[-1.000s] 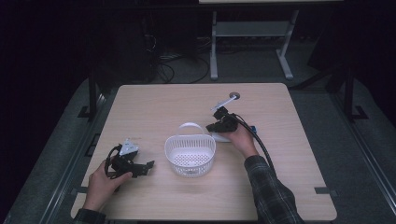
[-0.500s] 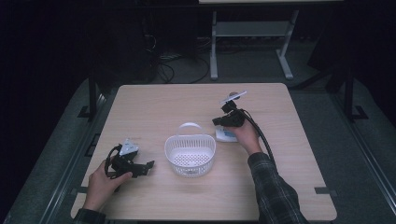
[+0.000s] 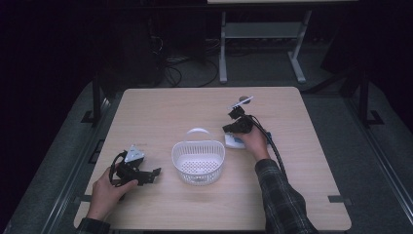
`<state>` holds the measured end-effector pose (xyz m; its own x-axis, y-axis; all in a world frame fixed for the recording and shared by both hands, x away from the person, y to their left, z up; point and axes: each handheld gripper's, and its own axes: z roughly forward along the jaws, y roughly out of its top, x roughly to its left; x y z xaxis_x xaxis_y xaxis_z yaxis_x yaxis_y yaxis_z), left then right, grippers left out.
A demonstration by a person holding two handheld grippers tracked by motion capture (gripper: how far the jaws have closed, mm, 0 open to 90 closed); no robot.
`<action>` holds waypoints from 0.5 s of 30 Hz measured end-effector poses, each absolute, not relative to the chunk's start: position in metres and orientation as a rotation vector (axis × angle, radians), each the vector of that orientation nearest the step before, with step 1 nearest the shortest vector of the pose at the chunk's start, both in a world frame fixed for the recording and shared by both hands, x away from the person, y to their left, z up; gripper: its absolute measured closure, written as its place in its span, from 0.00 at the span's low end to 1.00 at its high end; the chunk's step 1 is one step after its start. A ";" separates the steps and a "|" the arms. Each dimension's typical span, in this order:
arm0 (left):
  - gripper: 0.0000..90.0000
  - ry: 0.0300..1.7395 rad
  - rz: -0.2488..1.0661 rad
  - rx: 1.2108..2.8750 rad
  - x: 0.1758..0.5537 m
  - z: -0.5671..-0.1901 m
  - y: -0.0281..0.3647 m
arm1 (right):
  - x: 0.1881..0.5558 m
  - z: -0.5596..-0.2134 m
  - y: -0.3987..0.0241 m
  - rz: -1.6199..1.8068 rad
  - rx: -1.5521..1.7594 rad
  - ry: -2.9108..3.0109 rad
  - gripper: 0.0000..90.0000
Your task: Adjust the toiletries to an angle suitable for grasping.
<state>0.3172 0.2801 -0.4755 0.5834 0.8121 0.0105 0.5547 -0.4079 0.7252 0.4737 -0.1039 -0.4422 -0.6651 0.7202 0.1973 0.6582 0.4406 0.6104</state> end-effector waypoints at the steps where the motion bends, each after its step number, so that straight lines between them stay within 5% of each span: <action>1: 0.14 1.082 0.478 2.121 0.317 -0.475 0.280 | 0.473 -0.443 -0.104 1.026 1.241 2.589 1.00; 15: 0.14 1.082 0.478 2.122 0.317 -0.475 0.280 | 0.469 -0.443 -0.101 1.008 1.228 2.618 1.00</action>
<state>0.3172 0.2801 -0.4754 0.5835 0.8120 0.0109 0.5549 -0.4085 0.7248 0.4688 -0.1006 -0.4427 -0.6757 0.7107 0.1956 0.6584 0.4625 0.5938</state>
